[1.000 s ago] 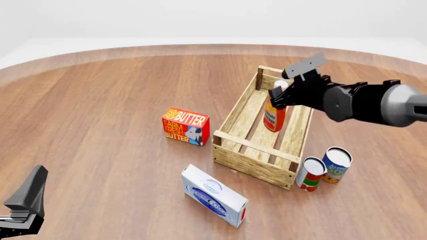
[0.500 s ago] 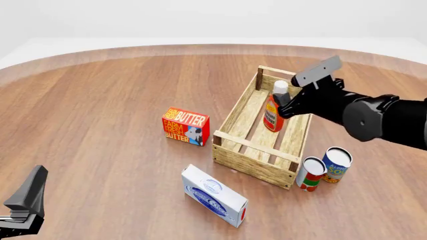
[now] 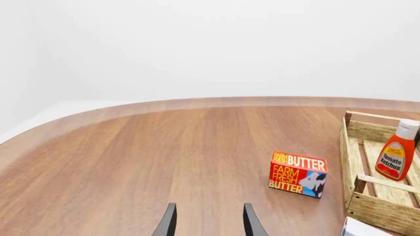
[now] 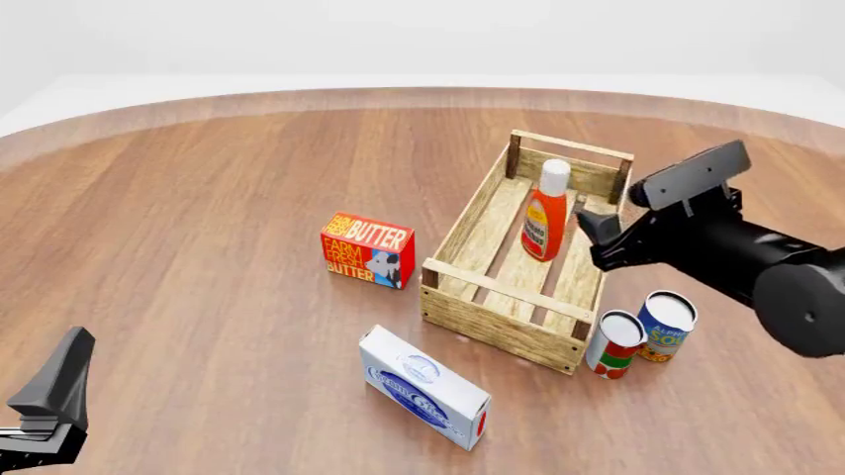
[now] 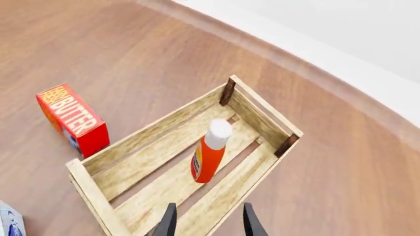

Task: Pick up the ketchup, and put it in the wooden tray.

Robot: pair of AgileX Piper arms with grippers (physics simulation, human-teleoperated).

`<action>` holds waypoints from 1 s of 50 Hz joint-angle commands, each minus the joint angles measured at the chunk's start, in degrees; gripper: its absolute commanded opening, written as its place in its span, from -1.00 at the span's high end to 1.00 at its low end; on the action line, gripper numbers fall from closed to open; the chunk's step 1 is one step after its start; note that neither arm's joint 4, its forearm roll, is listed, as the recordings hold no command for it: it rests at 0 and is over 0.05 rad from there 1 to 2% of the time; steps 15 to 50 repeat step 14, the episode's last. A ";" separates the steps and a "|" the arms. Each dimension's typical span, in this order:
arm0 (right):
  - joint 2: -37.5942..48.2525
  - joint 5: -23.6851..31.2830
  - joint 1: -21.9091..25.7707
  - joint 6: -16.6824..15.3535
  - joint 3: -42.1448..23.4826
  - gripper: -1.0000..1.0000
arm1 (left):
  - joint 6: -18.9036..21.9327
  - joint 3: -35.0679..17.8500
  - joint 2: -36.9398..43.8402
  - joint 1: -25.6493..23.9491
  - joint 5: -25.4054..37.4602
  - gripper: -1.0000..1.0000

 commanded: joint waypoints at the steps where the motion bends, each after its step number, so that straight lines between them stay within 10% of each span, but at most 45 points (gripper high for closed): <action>1: -6.73 2.31 -0.81 0.22 3.41 -1.00 | 0.00 0.00 0.00 0.00 0.00 -1.00; 50: -11.15 1.30 -1.77 0.66 9.34 -1.00 | 0.00 0.00 0.00 0.00 0.00 -1.00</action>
